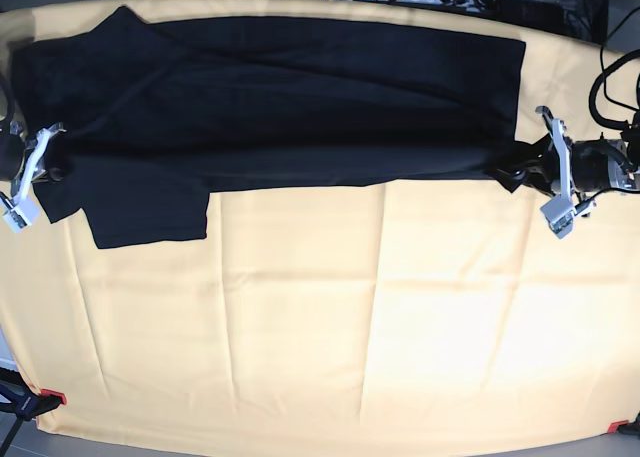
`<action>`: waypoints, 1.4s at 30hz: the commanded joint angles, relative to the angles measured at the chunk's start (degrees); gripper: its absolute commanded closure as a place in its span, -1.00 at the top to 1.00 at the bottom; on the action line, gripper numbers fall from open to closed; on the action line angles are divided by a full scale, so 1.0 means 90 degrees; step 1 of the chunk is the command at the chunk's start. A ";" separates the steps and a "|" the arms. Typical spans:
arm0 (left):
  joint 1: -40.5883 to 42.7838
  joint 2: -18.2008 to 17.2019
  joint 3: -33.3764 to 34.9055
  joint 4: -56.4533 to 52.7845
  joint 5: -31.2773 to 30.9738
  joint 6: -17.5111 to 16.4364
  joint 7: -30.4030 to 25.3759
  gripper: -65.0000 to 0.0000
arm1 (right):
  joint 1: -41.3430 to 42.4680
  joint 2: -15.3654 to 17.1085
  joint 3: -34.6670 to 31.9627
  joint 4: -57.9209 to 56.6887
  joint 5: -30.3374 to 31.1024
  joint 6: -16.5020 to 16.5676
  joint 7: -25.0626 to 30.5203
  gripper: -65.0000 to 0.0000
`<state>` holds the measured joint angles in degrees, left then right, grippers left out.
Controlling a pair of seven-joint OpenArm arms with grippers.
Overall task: Fold the T-shirt properly
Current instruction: 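Lay the folded edge down and release with both grippers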
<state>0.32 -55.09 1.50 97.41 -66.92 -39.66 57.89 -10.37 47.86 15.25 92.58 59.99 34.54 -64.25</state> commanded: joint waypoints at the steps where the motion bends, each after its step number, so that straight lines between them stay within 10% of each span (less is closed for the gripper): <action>1: -0.0087 -0.0158 -0.0075 0.0063 -0.0070 -0.0038 -0.0092 -1.00 | -0.0032 0.0187 0.0287 0.0078 0.0000 -0.0002 0.0092 -1.00; 24: -0.0068 -0.0724 -0.0075 0.0192 -0.0580 -0.0038 0.0738 -1.00 | -0.0629 -0.0379 0.0811 0.0078 -0.0007 0.0330 0.0308 -1.00; 29: -0.0002 -0.0614 -0.0073 0.0189 -0.0376 -0.0038 0.0690 0.05 | -0.0629 -0.0379 0.0811 0.0078 -0.0007 0.0277 0.0306 -1.00; 36: 0.0641 -0.0617 -0.0073 0.0189 0.0646 0.0170 -0.0085 0.14 | -0.0602 -0.0376 0.0811 0.0080 0.0024 0.0284 0.0284 -1.00; 42: 0.0614 -0.0653 -0.0100 0.0189 0.2089 0.1280 -0.0767 0.14 | -0.0364 -0.0333 0.0865 0.0107 0.0576 0.0537 0.0168 -0.05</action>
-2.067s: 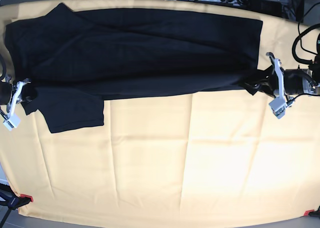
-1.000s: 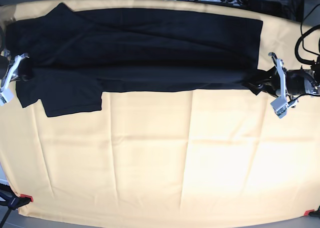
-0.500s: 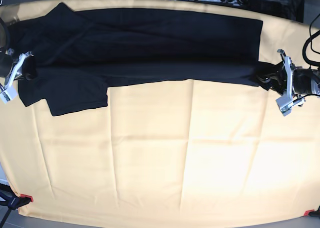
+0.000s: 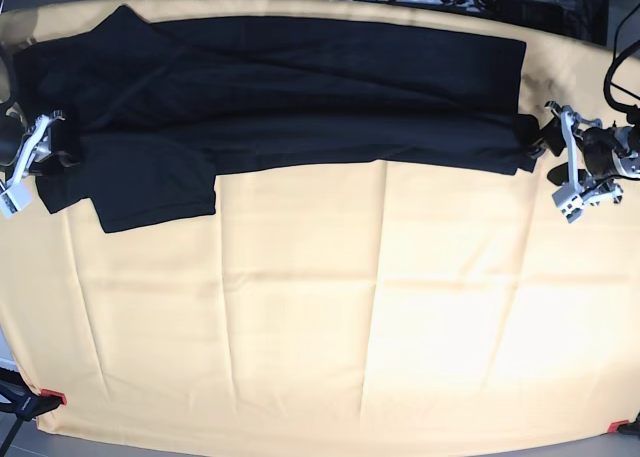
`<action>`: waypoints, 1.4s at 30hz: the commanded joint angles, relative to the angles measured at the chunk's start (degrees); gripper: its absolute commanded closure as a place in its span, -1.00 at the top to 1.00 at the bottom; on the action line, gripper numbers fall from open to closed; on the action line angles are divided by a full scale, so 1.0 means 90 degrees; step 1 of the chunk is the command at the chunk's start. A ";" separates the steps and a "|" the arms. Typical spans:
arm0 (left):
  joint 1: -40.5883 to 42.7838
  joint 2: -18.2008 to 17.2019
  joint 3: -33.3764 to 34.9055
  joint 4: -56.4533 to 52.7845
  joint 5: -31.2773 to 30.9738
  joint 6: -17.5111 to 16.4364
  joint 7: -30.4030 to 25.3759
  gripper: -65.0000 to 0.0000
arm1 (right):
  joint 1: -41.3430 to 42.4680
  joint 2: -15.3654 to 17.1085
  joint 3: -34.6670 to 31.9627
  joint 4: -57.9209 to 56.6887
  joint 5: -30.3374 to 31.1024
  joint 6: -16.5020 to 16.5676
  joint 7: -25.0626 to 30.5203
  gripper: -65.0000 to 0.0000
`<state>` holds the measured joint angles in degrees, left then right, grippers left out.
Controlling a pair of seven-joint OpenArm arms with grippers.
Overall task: Fold the T-shirt properly
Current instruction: 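Lay the folded edge down and release with both grippers, then move the right gripper to the sleeve end and grasp the shirt corner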
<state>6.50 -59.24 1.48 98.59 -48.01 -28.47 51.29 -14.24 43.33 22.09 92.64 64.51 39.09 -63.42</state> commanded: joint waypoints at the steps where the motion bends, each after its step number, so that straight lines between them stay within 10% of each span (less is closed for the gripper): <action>1: -0.0073 -0.0189 -0.0095 0.0058 0.0090 0.0032 -0.0034 0.14 | 0.0100 0.0175 0.0141 0.0138 0.0141 0.0051 0.0034 -0.04; 8: -0.0073 -0.0151 -0.0095 0.0058 0.0066 0.0029 -0.0036 0.14 | 0.0104 0.0090 0.0551 0.0833 0.0544 -0.0066 0.0294 -0.02; 20: -0.0070 -0.0153 -0.0095 0.0058 0.0063 0.0032 -0.0080 0.14 | 0.1173 -0.1309 0.0457 -0.0376 -0.1365 -0.0464 0.1290 0.03; 31: -0.0070 -0.0153 -0.0095 0.0058 0.0063 0.0029 -0.0080 0.14 | 0.2803 -0.1358 -0.0384 -0.3388 -0.1319 -0.0189 0.1022 0.03; 42: -0.0070 -0.0153 -0.0095 0.0058 0.0066 0.0029 -0.0080 0.14 | 0.2837 -0.1358 -0.1122 -0.3645 -0.1311 -0.0058 0.0823 0.03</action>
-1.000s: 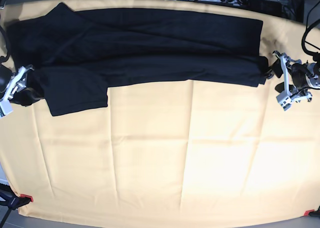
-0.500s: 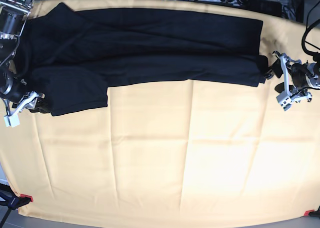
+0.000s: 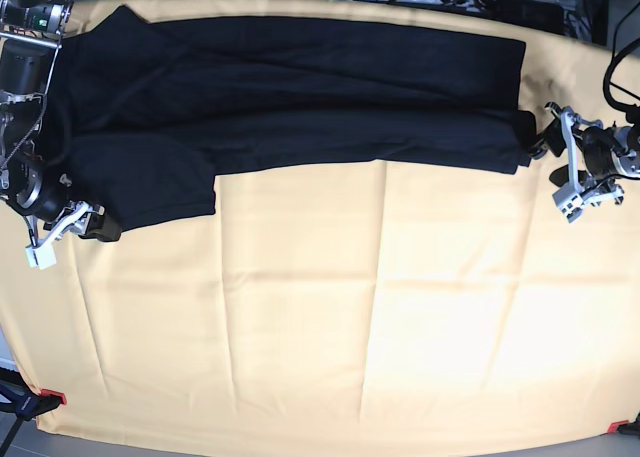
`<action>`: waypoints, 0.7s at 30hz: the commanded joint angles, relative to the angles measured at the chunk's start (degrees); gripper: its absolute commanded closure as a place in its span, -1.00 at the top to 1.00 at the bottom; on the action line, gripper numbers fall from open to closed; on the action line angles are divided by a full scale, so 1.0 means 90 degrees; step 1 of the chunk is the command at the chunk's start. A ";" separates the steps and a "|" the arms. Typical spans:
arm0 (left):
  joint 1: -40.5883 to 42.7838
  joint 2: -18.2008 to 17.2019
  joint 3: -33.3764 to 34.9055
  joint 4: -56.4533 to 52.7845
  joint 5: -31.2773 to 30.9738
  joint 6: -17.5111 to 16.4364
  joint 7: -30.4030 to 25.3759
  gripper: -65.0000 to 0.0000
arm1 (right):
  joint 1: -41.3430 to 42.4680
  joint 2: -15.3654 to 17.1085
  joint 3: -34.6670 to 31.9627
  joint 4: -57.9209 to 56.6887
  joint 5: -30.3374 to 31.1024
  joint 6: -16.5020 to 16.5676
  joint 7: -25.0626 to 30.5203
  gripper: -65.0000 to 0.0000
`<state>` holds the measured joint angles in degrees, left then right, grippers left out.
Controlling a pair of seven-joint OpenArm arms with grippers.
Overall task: Fold the T-shirt properly
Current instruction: 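Move the right gripper to the sleeve end and grasp the shirt corner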
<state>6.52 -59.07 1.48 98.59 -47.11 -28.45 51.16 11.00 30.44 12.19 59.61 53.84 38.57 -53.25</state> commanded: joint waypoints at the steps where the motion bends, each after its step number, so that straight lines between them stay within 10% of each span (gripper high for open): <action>1: -0.0073 -0.0172 -0.0095 0.0058 -0.0034 0.0027 -0.0066 0.13 | 0.0029 0.0075 -0.0022 0.0024 -0.0049 0.0056 -0.0403 0.03; 7: -0.0073 -0.0172 -0.0095 0.0058 -0.0034 0.0027 -0.0068 0.13 | 0.0032 0.0078 -0.0022 0.0024 0.0590 0.0159 -0.0772 -0.05; 12: -0.0073 -0.0172 -0.0095 0.0058 -0.0036 0.0027 -0.0070 0.13 | 0.0046 0.0102 -0.0019 0.0073 0.0593 0.0159 -0.0605 -0.99; 21: -0.0073 -0.0172 -0.0095 0.0058 -0.0036 0.0024 -0.0117 0.14 | 0.0134 0.0384 -0.0015 0.1350 0.1222 0.0159 -0.1253 -1.00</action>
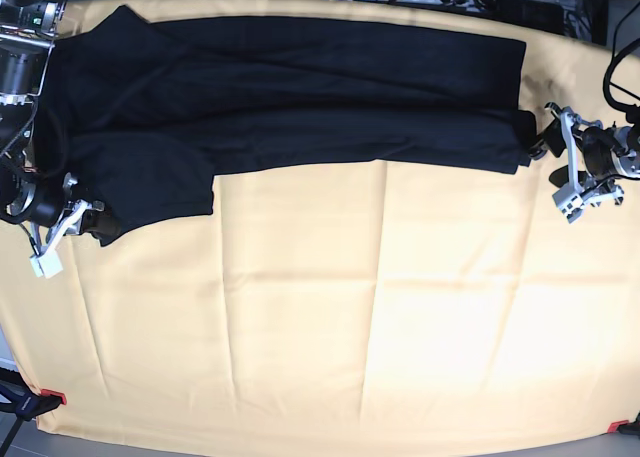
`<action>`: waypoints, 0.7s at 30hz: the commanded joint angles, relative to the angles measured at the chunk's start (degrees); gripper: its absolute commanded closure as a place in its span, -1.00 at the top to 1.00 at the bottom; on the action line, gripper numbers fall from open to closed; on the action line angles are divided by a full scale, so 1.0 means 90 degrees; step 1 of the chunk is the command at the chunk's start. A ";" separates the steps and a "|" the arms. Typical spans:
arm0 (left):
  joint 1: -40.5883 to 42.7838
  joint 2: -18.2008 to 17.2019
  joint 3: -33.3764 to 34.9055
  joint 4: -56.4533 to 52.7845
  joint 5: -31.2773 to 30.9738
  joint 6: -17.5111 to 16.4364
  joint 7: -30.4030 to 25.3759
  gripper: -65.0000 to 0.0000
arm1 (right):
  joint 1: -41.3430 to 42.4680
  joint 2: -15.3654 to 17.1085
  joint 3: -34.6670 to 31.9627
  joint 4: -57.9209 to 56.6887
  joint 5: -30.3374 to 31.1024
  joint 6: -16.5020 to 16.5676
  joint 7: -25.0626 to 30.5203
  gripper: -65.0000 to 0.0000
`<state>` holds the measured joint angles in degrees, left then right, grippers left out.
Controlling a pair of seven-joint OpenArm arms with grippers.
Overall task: Fold the T-shirt properly
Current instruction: 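Move the right gripper to the sleeve end and grasp the shirt corner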
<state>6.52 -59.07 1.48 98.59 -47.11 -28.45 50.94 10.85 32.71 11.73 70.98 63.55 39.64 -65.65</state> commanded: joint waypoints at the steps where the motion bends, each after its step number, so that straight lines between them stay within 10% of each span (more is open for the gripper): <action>1: -0.0073 -0.0172 -0.0095 0.0058 -0.0034 0.0024 -0.0092 0.14 | 0.0138 0.0155 0.0036 0.0277 0.0296 0.0040 -0.0121 -1.00; 10: -0.0073 -0.0172 -0.0095 0.0058 -0.0034 0.0024 -0.0114 0.13 | 0.0068 0.0265 0.0036 0.1144 0.2383 0.0040 -0.1595 -1.00; 21: -0.0073 -0.0175 -0.0095 0.0058 -0.0027 0.0027 -0.0114 0.14 | -0.1656 0.0585 0.0204 0.3264 0.2383 0.0040 -0.1595 -1.00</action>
<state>6.57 -59.07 1.48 98.59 -47.07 -28.45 50.74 -4.89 36.51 12.84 99.85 83.66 39.90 -80.68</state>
